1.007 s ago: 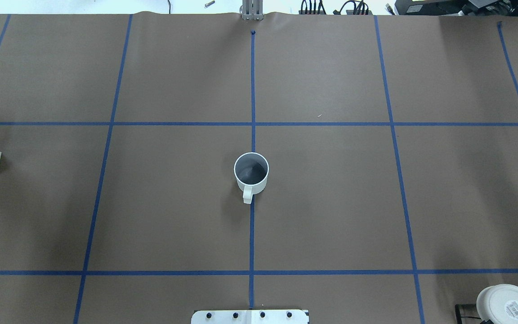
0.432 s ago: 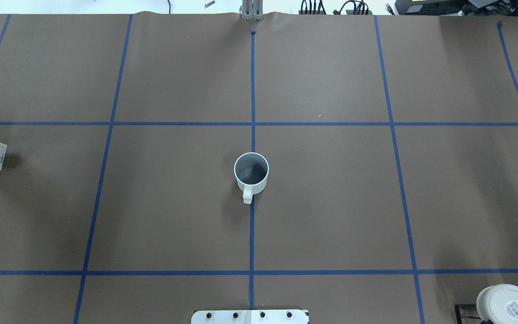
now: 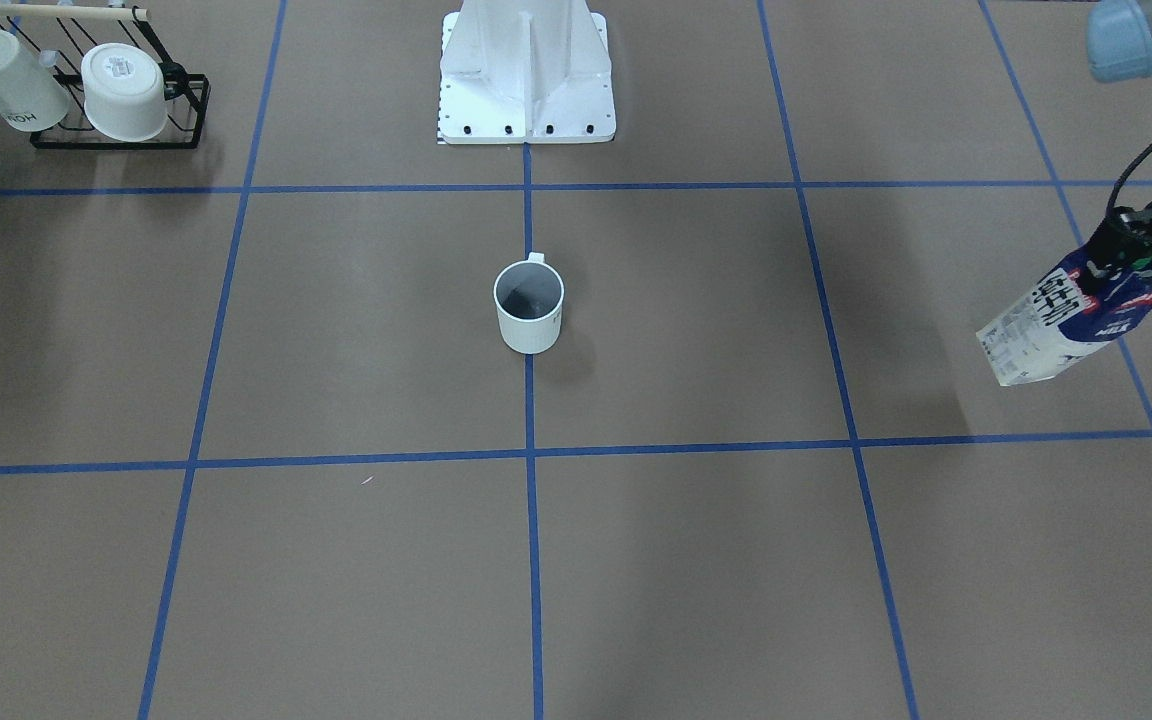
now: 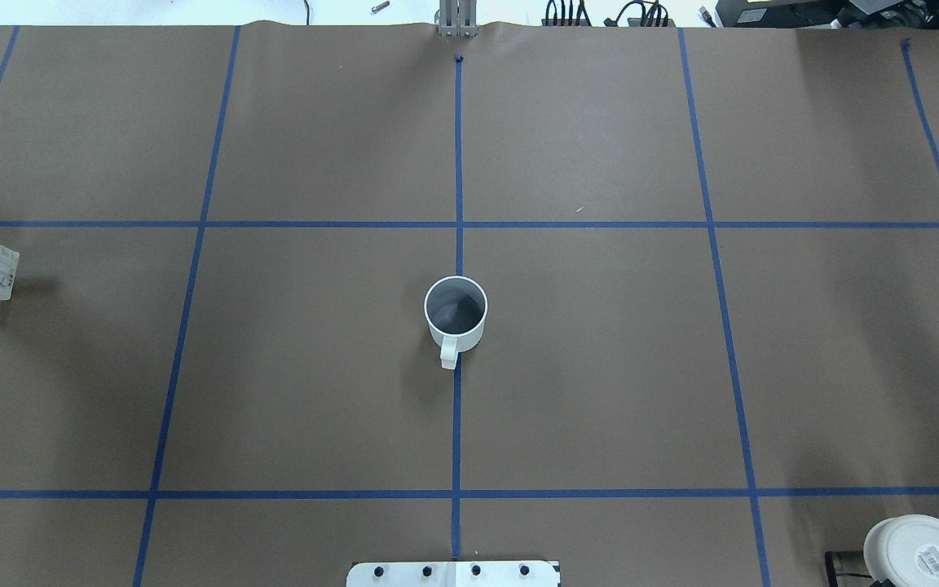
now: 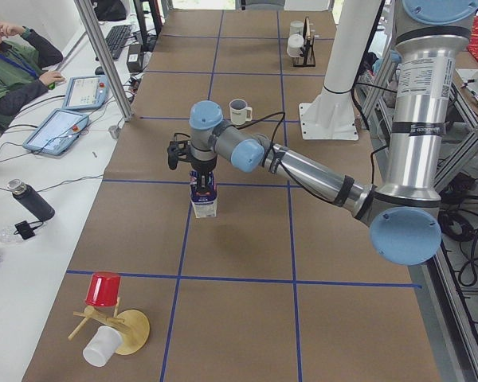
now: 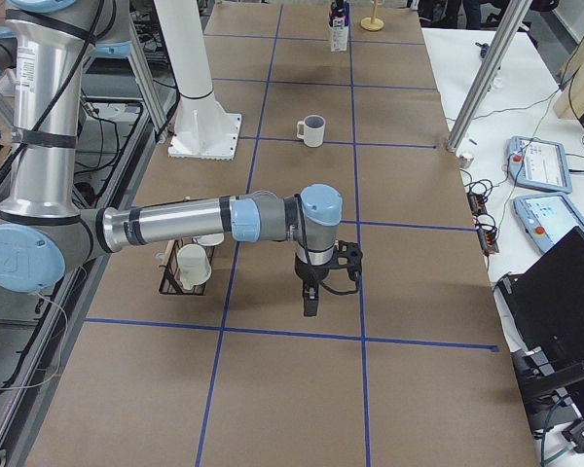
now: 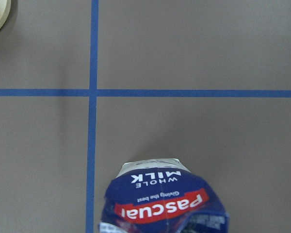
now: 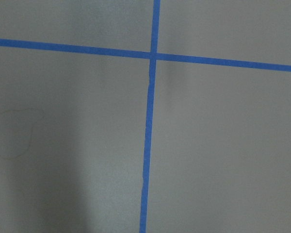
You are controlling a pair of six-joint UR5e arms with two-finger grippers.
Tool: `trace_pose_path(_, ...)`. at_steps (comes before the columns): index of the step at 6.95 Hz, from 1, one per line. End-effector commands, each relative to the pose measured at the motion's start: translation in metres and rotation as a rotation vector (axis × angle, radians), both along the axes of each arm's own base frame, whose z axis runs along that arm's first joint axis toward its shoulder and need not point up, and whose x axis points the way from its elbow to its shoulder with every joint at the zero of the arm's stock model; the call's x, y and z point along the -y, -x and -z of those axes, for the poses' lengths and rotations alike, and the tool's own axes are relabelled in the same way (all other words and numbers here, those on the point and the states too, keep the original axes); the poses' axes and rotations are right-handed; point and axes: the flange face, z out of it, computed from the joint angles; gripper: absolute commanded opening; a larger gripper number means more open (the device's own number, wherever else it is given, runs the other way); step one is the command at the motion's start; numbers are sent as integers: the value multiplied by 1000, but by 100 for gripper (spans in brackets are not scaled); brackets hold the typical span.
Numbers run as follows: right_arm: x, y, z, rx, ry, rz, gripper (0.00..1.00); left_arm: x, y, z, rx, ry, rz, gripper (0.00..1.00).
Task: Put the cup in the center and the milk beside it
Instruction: 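Carry the milk carton with the left gripper beside the mug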
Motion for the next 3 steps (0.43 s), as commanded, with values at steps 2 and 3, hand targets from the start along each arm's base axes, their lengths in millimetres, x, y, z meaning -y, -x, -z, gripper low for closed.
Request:
trace_pose_path(2, 0, 0, -1, 0, 1, 1, 100, 5, -170, 168, -9, 130, 16, 0)
trace_pose_path(3, 0, 0, -1, 1, 0, 1, 100, -11, -222, 217, 22, 139, -17, 0)
